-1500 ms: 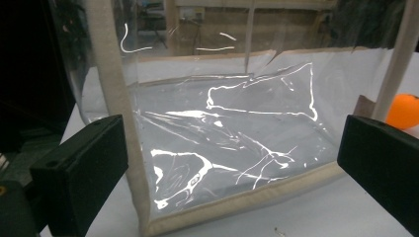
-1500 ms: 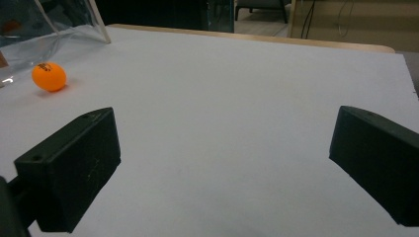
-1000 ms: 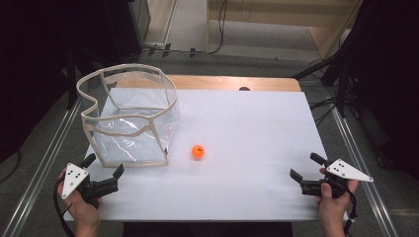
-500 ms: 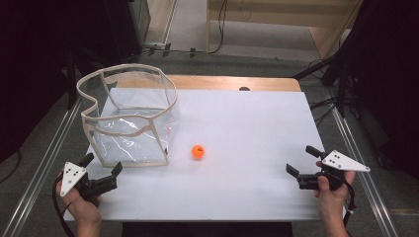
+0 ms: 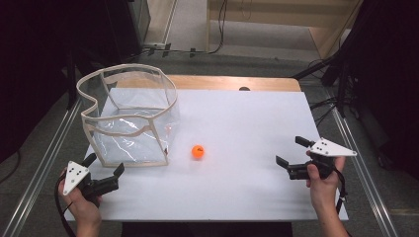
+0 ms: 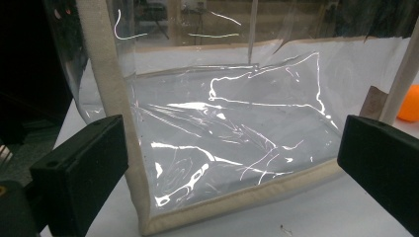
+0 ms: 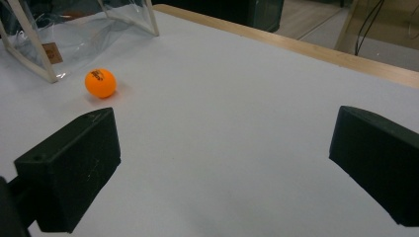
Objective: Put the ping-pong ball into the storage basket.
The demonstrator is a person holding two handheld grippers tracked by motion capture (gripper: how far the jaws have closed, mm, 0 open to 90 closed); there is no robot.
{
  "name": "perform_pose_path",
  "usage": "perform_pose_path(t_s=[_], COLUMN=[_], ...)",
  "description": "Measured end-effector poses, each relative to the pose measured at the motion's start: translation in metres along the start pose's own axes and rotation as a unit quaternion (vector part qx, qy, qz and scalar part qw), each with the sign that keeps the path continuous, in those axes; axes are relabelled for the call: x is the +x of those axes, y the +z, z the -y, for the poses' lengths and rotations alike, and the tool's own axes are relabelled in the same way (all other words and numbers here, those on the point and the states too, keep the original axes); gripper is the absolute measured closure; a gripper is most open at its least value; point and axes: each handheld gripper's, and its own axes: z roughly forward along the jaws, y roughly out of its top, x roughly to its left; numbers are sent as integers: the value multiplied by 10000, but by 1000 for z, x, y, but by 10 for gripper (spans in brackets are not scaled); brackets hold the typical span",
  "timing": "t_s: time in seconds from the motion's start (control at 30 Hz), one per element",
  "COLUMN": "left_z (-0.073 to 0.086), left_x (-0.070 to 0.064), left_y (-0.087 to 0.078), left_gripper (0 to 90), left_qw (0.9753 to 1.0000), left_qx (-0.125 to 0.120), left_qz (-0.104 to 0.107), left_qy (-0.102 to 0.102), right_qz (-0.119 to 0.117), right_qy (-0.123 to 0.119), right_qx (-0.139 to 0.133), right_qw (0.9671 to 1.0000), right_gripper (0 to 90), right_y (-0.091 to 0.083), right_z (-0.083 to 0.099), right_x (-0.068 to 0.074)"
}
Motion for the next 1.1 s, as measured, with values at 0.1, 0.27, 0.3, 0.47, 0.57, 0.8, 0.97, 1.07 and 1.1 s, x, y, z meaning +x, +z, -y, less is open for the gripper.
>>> perform_pose_path(t_s=[0.1, 0.27, 0.3, 0.47, 0.57, 0.8, 0.97, 1.07, 1.1], left_z=[0, 0, 0, 0, 0, 0, 1, 0, 0], left_x=[0, -1, -1, -2, -2, -3, -3, -3, -3], left_y=[0, 0, 0, 1, 1, 1, 1, 1, 1], left_gripper=[0, 0, 0, 0, 0, 0, 0, 0, 0], left_qw=[10000, 10000, 10000, 9999, 9999, 9999, 9999, 9999, 9999], left_qx=[7, 26, 29, 30, 25, 34, 23, 32, 31], left_qz=[-2, 14, 16, 22, 30, 24, 37, 39, 41], left_qy=[27, 51, 62, 122, 137, 155, 138, 140, 140], right_qz=[-57, -141, -149, -257, -354, -480, -568, -612, -630], right_qy=[-65, -196, -209, -303, -340, -477, -574, -626, -644], right_qx=[42, 110, 131, 258, 318, 450, 534, 576, 588], right_qw=[10000, 9996, 9996, 9989, 9983, 9967, 9953, 9945, 9942], right_gripper=[0, 0, 0, 0, 0, 0, 0, 0, 0], right_y=[5, 14, 15, 25, 30, 44, 53, 59, 60], right_z=[-7, -19, -21, -31, -36, -48, -55, -60, -62], right_x=[1, 6, 6, 11, 13, 20, 24, 27, 28])
